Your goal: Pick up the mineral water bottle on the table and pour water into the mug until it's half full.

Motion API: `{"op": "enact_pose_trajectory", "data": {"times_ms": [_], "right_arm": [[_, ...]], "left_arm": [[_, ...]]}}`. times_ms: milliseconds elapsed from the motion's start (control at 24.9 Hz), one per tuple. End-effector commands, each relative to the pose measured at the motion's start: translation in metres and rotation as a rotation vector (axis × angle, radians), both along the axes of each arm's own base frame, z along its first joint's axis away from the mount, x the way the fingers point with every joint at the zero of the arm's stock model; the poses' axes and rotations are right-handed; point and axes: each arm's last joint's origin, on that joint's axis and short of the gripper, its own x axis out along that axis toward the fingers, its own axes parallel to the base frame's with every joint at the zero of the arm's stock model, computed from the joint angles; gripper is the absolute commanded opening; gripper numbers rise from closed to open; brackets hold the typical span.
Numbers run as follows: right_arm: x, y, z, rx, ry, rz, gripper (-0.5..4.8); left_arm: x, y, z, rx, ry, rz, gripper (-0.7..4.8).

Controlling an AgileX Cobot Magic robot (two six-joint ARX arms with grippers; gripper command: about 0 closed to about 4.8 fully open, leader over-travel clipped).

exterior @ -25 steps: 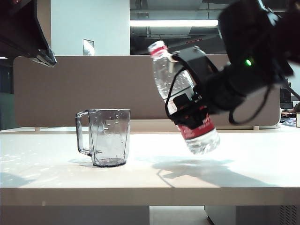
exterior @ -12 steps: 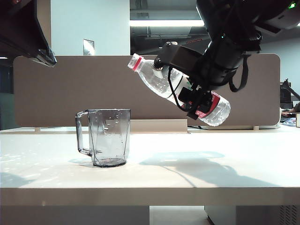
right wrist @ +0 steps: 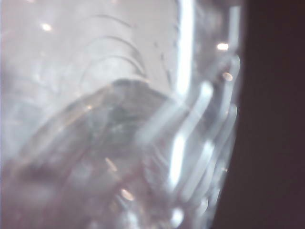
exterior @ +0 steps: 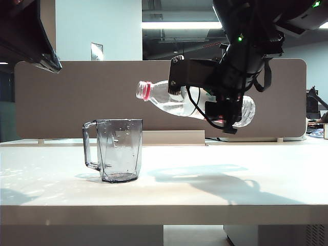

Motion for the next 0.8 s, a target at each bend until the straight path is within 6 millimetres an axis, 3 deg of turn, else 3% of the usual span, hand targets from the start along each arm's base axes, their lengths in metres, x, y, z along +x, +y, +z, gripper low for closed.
{"op": "enact_pose_trajectory", "data": {"times_ms": [40, 441, 803], "right_arm": [[0.002, 0.002, 0.013, -0.015, -0.076, 0.007, 2.32], [0.004, 0.003, 0.017, -0.055, -0.097, 0.023, 2.32], [0.015, 0.010, 0.036, -0.033, -0.139, 0.016, 2.32]], "left_arm": [[0.000, 0.000, 0.003, -0.011, -0.011, 0.000, -0.01], [0.000, 0.000, 0.003, -0.011, -0.011, 0.000, -0.01], [0.000, 0.000, 0.003, -0.011, -0.012, 0.000, -0.01]]}}
